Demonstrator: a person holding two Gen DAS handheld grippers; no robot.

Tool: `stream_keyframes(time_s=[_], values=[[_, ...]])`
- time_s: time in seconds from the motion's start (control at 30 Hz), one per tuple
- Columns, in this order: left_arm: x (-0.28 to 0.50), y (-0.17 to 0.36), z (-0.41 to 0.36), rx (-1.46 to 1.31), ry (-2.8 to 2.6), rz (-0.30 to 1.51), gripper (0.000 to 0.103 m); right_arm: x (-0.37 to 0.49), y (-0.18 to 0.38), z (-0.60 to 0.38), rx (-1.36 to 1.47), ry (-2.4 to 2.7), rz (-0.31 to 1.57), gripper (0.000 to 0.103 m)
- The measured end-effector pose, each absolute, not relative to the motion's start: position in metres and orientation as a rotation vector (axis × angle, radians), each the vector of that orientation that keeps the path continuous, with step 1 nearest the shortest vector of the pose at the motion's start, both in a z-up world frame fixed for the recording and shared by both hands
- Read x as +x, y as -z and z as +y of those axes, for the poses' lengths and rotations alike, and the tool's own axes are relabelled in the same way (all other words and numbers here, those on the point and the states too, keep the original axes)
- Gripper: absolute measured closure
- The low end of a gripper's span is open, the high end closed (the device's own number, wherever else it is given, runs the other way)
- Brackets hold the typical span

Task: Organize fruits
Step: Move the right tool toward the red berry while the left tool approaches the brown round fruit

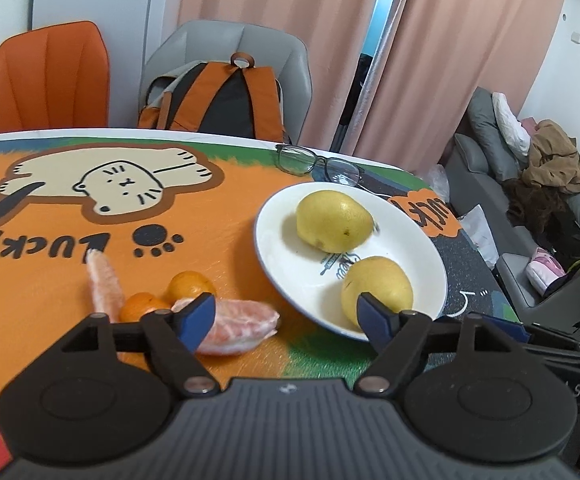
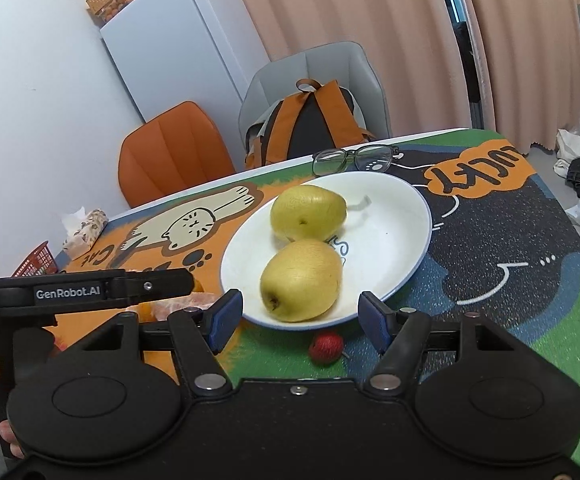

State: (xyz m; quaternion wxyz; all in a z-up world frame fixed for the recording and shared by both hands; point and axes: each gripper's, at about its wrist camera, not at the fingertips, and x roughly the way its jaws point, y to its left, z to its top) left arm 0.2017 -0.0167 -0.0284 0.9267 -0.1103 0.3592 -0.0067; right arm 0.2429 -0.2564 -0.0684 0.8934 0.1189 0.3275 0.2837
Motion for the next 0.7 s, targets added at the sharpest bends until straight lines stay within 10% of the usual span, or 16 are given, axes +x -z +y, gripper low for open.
stream_keyframes(time_s=[0.7], values=[[0.138, 0.03, 0.018, -0.258, -0.078, 0.709, 0.009, 0.2, 0.067, -0.254, 0.215, -0.586, 0.676, 0.008]])
